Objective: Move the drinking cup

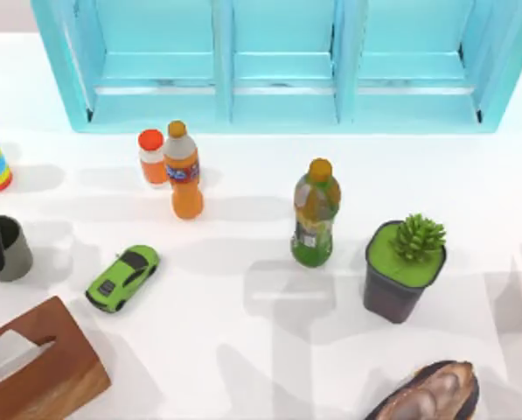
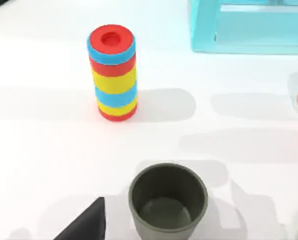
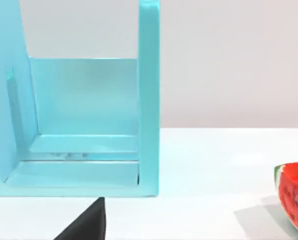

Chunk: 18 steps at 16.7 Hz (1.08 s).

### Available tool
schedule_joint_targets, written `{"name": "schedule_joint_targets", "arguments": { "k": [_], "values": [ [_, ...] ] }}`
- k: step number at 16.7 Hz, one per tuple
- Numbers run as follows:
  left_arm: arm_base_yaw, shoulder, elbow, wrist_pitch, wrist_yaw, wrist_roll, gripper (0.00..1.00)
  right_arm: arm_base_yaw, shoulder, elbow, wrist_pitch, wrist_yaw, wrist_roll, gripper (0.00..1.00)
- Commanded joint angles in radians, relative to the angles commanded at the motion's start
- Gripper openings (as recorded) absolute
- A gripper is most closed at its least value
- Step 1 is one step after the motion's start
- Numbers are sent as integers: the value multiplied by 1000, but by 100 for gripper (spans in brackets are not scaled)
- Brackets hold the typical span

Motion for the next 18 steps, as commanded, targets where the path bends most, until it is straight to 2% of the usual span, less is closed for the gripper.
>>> {"name": "schedule_joint_targets", "arguments": {
  "k": [5,11,15,18],
  "values": [
    [-14,508,392,-330,-3,-5,100,0,0,0,0,0,0,100],
    [-29,969,780,-649,-2,-12,100,0,0,0,0,0,0,100],
    [-34,1144,931,-768,1,-16,100,0,0,0,0,0,0,100],
    [-36,1174,960,-790,2,-16,100,0,0,0,0,0,0,100]
  ]
}}
